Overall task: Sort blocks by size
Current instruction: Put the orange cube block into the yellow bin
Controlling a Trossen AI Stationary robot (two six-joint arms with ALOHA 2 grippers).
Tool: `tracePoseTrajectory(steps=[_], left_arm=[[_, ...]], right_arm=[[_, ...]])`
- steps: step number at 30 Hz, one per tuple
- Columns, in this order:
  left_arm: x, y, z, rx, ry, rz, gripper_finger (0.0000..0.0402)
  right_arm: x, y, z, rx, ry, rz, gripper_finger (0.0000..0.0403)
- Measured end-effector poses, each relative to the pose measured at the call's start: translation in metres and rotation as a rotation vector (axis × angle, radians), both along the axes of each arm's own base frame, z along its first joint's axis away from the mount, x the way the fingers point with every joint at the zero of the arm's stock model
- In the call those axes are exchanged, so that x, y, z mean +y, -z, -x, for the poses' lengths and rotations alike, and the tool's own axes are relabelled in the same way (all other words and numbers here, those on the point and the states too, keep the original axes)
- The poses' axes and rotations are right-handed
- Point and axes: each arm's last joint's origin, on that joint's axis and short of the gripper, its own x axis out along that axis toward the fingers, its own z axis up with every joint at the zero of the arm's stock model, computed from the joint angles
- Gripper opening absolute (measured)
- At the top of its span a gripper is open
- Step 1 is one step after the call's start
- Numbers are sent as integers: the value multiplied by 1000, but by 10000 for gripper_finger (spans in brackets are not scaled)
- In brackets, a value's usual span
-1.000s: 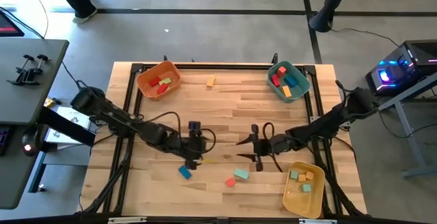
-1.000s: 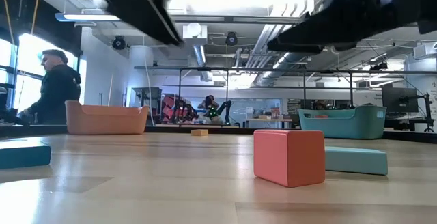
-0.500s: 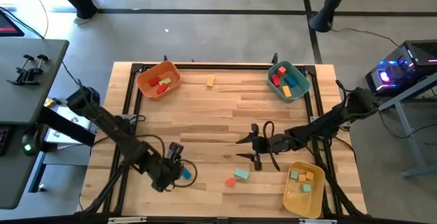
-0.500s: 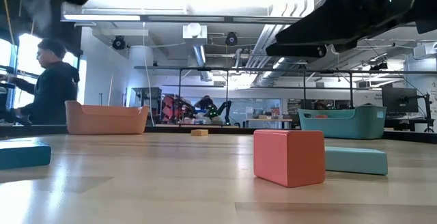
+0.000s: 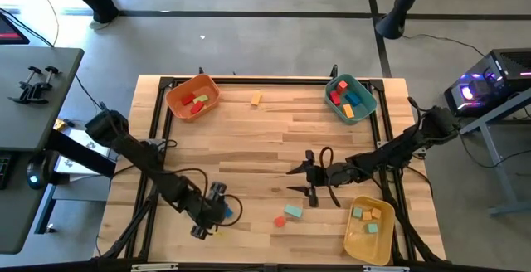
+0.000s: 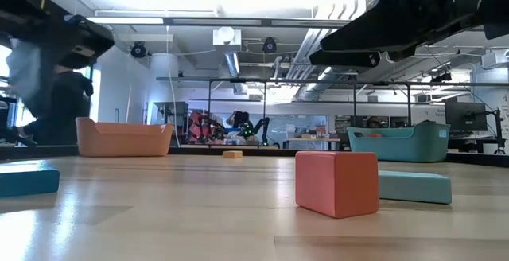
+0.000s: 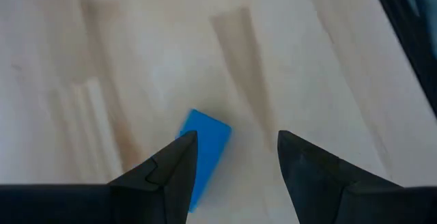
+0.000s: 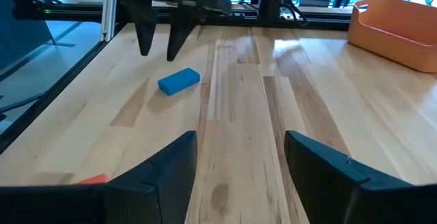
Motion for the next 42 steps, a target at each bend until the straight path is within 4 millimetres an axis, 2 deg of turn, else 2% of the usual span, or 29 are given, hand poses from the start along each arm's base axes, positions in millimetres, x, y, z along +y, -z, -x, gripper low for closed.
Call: tracePoseTrajectory(steps=[4,10,14,19,23,27,29,35,38,42], left_arm=[[5,-3,-9,-66,-41,3,188],[9,-8,-22,-171,49,-25,188],[16,-16,-43,-322,43,15,192],[35,-14,-81,-524,-7,71,206],[46,1,-107,-678,-28,72,211],[52,16,-125,-735,-28,107,211],[45,18,-131,-741,52,108,212],[2,11,-137,-728,199,31,212],[-12,8,-136,-643,140,-24,212],[-20,7,-131,-599,-11,1,212]], right_arm=[[0,0,0,3,0,1,218],[-2,0,0,4,10,-12,218],[1,-2,0,-18,-6,-40,218],[16,-34,15,-160,-110,-5,218],[20,-61,37,-222,-46,40,218],[22,-75,54,-242,0,15,218],[24,-76,57,-239,-2,-25,218],[44,-65,61,-189,-60,-116,218],[58,-57,62,-193,-59,-142,218],[75,-43,62,-213,-14,-159,218]])
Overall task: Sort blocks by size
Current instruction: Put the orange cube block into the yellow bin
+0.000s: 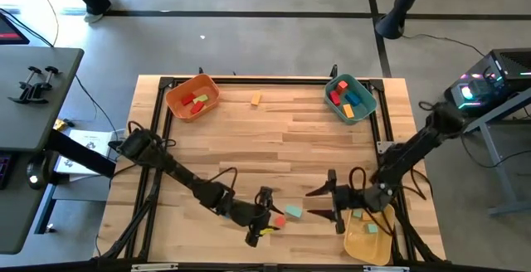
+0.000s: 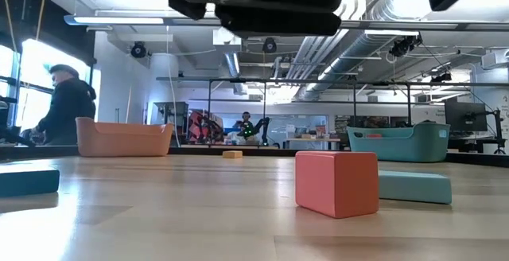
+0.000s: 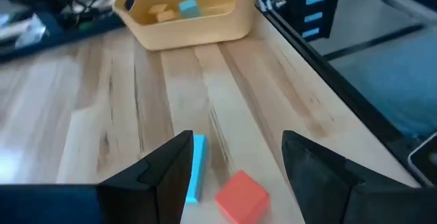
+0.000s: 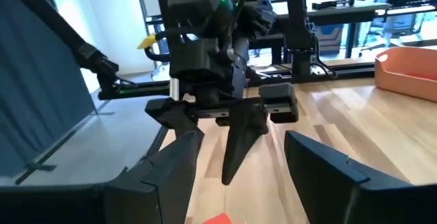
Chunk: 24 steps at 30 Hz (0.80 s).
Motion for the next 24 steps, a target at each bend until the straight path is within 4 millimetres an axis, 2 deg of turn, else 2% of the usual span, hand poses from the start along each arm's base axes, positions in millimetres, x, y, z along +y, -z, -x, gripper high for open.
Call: tracePoseTrajectory(steps=[5,9,16,22,24], left_arm=[[-10,13,3,35,-13,36,212],[-13,27,4,74,-6,23,212],[9,37,-11,112,64,29,212],[23,62,-22,128,290,-57,212],[29,69,-25,153,297,-36,212]], right_arm=[[15,14,-1,-23,12,-12,218],[17,22,-4,-15,11,-2,218],[13,22,-9,-17,34,-4,218],[11,22,-11,-16,20,-6,218],[11,22,-11,-17,21,-7,218]])
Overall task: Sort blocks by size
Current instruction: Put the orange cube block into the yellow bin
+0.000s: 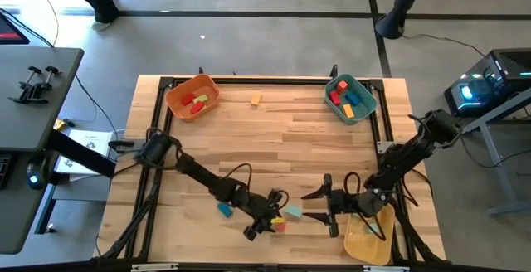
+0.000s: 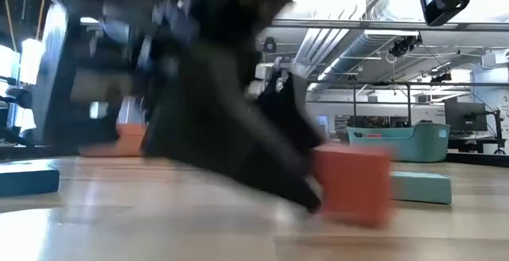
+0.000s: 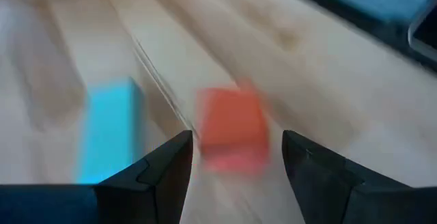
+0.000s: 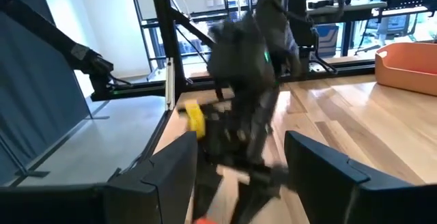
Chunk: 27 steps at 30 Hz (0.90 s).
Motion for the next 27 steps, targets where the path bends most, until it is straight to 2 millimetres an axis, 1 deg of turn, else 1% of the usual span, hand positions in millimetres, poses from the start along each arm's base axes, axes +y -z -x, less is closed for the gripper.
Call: tracePoseTrajectory(steps=[2,5,10,15,23,27], left_arm=[[5,7,-2,29,13,29,212],[8,8,-3,28,14,38,212],[6,7,-4,8,20,37,212],[2,5,-7,-84,60,24,212],[-2,21,-13,-198,80,67,212],[-10,24,-15,-268,61,79,212]], right_arm=[[-1,0,-1,-2,5,-6,218],[-1,0,-1,-2,5,-7,218],[-1,0,-1,-2,7,-18,218],[-1,0,-1,-1,9,-35,218],[1,0,1,8,8,-146,218],[5,0,5,13,-11,-190,218]])
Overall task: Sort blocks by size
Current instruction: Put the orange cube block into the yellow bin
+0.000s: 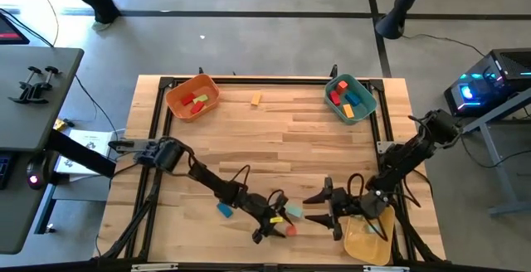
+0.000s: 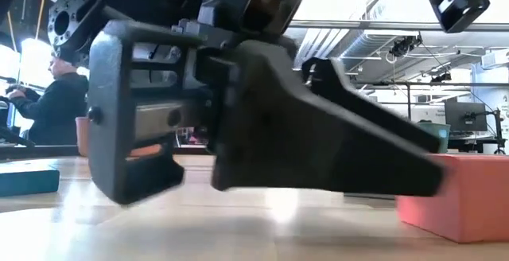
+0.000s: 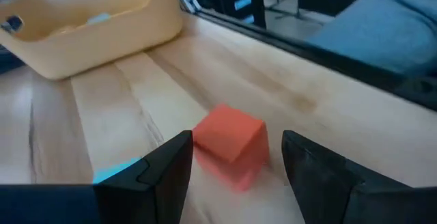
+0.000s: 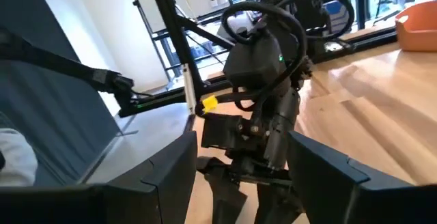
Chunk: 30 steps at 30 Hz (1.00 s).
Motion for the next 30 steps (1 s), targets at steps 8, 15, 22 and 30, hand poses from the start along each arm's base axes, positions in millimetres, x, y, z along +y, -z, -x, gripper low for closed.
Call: tracePoseTrajectory(steps=[8,15,22,30], left_arm=[[-13,-1,-14,-14,-59,67,221],[-18,0,-11,-6,-130,37,232],[-25,2,-6,18,-172,47,227],[-26,0,-7,20,-327,81,227]], right_arm=[[14,-9,4,-18,-28,-16,218],[36,-8,-2,-14,-64,27,218],[61,3,-10,10,-103,72,218],[68,-3,-13,-3,-120,179,218]])
